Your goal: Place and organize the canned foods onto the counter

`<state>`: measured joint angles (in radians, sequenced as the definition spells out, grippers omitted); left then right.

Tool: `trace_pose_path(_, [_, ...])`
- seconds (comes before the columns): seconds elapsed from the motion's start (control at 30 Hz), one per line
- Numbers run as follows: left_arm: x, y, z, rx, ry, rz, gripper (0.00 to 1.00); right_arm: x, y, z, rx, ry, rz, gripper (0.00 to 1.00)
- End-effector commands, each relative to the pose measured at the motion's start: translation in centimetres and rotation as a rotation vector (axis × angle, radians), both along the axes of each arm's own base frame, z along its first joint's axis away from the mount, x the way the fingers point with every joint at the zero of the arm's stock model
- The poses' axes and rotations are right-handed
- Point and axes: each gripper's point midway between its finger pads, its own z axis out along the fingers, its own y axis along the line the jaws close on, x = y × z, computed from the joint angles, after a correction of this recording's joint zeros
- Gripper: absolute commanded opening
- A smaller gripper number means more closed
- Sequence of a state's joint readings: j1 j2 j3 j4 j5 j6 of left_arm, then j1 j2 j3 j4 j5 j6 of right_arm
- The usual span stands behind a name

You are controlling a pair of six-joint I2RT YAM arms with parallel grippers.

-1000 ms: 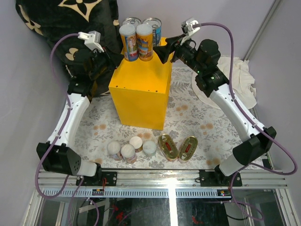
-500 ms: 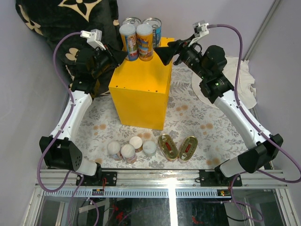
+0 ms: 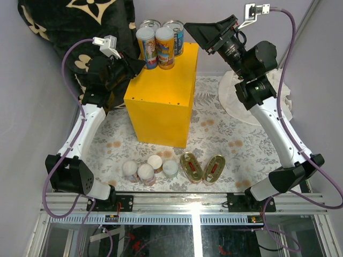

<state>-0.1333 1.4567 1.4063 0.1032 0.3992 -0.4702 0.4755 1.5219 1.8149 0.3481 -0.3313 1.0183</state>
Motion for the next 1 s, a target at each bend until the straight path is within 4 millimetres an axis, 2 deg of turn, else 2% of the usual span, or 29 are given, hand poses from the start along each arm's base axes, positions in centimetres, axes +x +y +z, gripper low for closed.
trace_pose_path(0.0, [-1.3,0.2,2.0,0.008,-0.069,0.005,0.19,-1.6,0.0,1.4,0.02,-0.05,0.052,0.95])
trace_pose_path(0.13, [-1.9,0.5,2.2,0.017,-0.074,0.023,0.19,-1.6,-1.4,1.3,-0.009,-0.068,-0.052,0.94])
trace_pose_path(0.33, [-2.0,0.1,2.2,0.022,-0.072,-0.002,0.19,-0.7,-0.1,-0.3,-0.006,-0.017,0.016,0.93])
trace_pose_path(0.5, [-2.3,0.3,2.5,0.018,-0.081,0.004,0.19,-1.2,1.0,0.9,0.001,-0.016,0.105,0.93])
trace_pose_path(0.63, [-2.4,0.2,2.3,0.016,-0.071,-0.002,0.19,-1.5,0.2,0.4,-0.025,-0.021,0.053,0.92])
trace_pose_path(0.77, [-2.7,0.1,2.3,0.01,-0.067,-0.007,0.19,-2.3,-0.9,0.8,-0.062,-0.063,-0.017,0.84])
trace_pose_path(0.97, [-3.1,0.0,2.8,0.007,-0.076,-0.007,0.19,-1.9,-0.8,0.1,-0.049,-0.019,-0.012,0.8])
